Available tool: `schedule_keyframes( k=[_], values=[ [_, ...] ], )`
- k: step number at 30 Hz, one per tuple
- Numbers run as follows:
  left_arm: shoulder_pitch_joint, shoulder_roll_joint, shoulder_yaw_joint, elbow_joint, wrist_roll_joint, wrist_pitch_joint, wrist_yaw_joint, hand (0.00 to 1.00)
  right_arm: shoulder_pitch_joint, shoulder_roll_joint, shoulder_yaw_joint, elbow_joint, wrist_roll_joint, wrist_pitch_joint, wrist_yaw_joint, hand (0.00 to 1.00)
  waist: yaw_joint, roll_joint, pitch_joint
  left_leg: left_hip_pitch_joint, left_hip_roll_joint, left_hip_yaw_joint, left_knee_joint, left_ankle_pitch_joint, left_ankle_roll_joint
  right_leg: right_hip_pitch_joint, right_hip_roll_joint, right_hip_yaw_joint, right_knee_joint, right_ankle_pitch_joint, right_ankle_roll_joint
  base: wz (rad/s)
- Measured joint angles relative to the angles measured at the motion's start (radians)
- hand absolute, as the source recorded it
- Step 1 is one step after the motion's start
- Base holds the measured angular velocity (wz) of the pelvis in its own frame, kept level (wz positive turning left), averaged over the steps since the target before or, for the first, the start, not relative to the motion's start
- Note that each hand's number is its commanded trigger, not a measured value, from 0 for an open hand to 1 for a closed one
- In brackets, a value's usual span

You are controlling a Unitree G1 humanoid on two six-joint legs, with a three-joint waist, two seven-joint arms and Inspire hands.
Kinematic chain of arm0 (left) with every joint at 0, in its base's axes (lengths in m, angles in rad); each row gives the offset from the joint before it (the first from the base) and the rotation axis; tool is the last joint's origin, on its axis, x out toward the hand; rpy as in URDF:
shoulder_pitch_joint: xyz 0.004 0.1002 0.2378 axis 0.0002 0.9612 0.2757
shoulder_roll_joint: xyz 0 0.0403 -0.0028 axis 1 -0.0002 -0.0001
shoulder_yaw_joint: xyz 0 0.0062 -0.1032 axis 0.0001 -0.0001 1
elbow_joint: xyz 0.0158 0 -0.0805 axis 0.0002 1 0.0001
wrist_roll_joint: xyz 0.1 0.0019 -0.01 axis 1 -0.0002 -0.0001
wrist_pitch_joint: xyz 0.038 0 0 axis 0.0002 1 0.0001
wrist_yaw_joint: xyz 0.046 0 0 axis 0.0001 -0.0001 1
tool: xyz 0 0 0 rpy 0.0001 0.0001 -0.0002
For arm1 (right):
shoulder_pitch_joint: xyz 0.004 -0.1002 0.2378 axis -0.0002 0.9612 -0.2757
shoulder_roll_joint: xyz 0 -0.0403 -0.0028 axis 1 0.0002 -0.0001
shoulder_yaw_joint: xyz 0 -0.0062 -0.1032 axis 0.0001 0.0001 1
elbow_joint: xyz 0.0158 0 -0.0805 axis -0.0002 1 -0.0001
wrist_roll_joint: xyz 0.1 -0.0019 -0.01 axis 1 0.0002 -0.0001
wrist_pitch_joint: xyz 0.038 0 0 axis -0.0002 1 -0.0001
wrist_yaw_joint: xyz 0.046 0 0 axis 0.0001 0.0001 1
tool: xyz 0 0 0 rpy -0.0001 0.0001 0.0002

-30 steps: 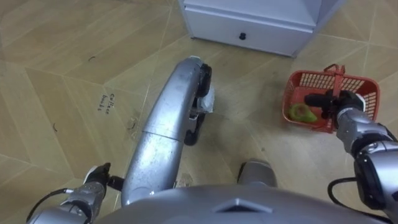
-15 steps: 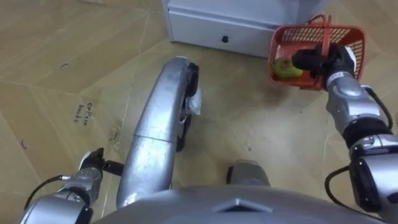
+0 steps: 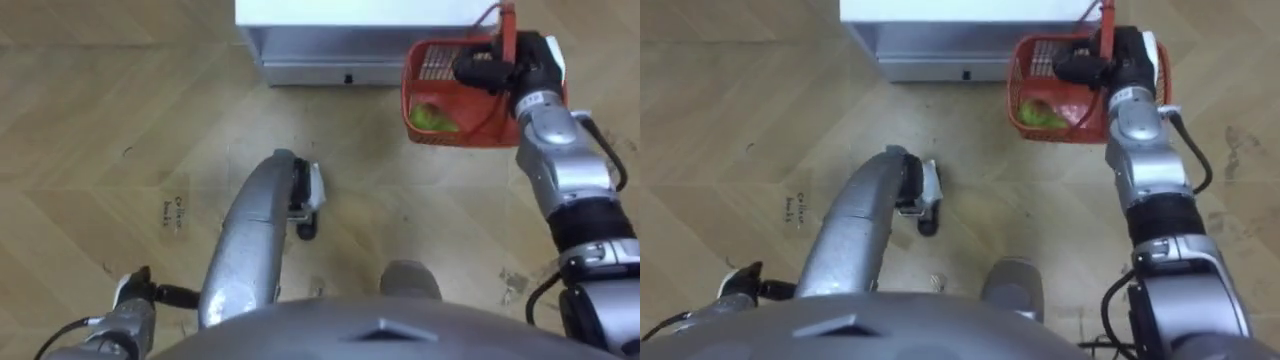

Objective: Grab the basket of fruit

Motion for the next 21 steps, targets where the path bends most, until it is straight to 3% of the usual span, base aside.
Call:
schedule_keyframes(
  k=[2, 3, 5, 6, 7, 8, 10, 11, 13, 17, 21],
  values=[
    [0.004, -0.004, -0.001, -0.002, 0.0, 0.0, 0.001, 0.0, 0.029, 0.001, 0.003, -0.04, -0.029, 0.033, 0.013, 1.0, 0.005, 0.021, -0.0028, 0.146, 0.01, -0.005, -0.118, 0.019, -0.008, -0.091, 0.047, -0.034, -0.01, -0.135, 0.004, -0.18],
    [0.009, -0.006, -0.001, -0.006, 0.002, 0.002, 0.001, 0.0, 0.035, 0.002, 0.003, -0.047, -0.031, 0.035, 0.015, 1.0, 0.004, 0.028, -0.0028, 0.178, 0.017, -0.006, -0.142, 0.022, -0.011, -0.109, 0.054, -0.046, -0.036, -0.157, 0.003, -0.24],
    [0.034, -0.007, 0.0, -0.022, 0.003, 0.011, 0.002, 0.0, 0.04, 0.006, 0.002, -0.081, -0.03, 0.035, 0.01, 1.0, 0.006, 0.037, -0.0036, 0.294, 0.03, -0.009, -0.248, 0.047, -0.03, -0.156, 0.056, -0.085, -0.24, -0.201, 0.001, -0.18],
    [0.039, -0.006, 0.0, -0.028, 0.004, 0.015, 0.004, 0.0, 0.044, 0.006, 0.001, -0.099, -0.029, 0.035, 0.005, 1.0, 0.005, 0.037, -0.0039, 0.32, 0.031, -0.012, -0.275, 0.054, -0.035, -0.155, 0.055, -0.096, -0.316, -0.2, 0.0, 0.0],
    [0.054, -0.005, 0.002, -0.047, 0.006, 0.025, 0.006, 0.0, 0.053, 0.005, 0.001, -0.142, -0.021, 0.032, -0.003, 1.0, 0.006, 0.033, -0.0062, 0.363, 0.032, -0.017, -0.317, 0.063, -0.047, -0.133, 0.057, -0.122, -0.495, -0.17, -0.01, 0.15],
    [0.063, -0.009, 0.006, -0.063, 0.022, 0.038, 0.008, 0.0, 0.058, 0.004, 0.0, -0.181, -0.007, 0.029, -0.001, 1.0, 0.002, 0.035, -0.0116, 0.399, 0.035, -0.034, -0.345, 0.067, -0.06, -0.098, 0.073, -0.145, -0.602, -0.087, -0.029, 0.19],
    [0.088, -0.014, 0.034, -0.119, 0.044, 0.056, 0.009, 0.0, 0.07, 0.002, -0.001, -0.228, 0.013, 0.02, 0.005, 1.0, 0.008, 0.045, -0.0244, 0.453, 0.063, -0.056, -0.415, 0.084, -0.089, -0.015, 0.1, -0.187, -0.717, -0.051, -0.055, 0.12],
    [0.096, -0.01, 0.056, -0.139, 0.042, 0.057, 0.008, 0.0, 0.073, 0.004, 0.0, -0.252, 0.033, 0.014, 0.015, 1.0, 0.007, 0.043, -0.0243, 0.489, 0.073, -0.069, -0.458, 0.098, -0.105, 0.038, 0.117, -0.208, -0.783, -0.032, -0.067, 0.11],
    [0.101, -0.005, 0.064, -0.16, 0.042, 0.062, 0.005, 0.0, 0.081, 0.004, 0.0, -0.295, 0.063, 0.011, 0.024, 1.0, 0.006, 0.035, -0.024, 0.539, 0.085, -0.082, -0.505, 0.11, -0.123, 0.1, 0.137, -0.225, -0.846, -0.02, -0.078, 0.18],
    [0.114, -0.023, 0.065, -0.195, 0.057, 0.081, -0.009, 0.0, 0.121, 0.004, 0.0, -0.412, 0.082, 0.006, 0.044, 1.0, 0.007, 0.022, -0.0213, 0.629, 0.101, -0.091, -0.597, 0.127, -0.149, 0.181, 0.166, -0.239, -0.917, -0.016, -0.085, 0.03],
    [0.116, -0.045, 0.089, -0.195, 0.103, 0.082, -0.032, 0.0, 0.133, 0.015, -0.001, -0.43, 0.078, 0.002, 0.048, 1.0, 0.005, 0.014, -0.0193, 0.685, 0.108, -0.094, -0.642, 0.132, -0.156, 0.235, 0.179, -0.239, -0.961, -0.014, -0.088, -0.03]
  ],
)
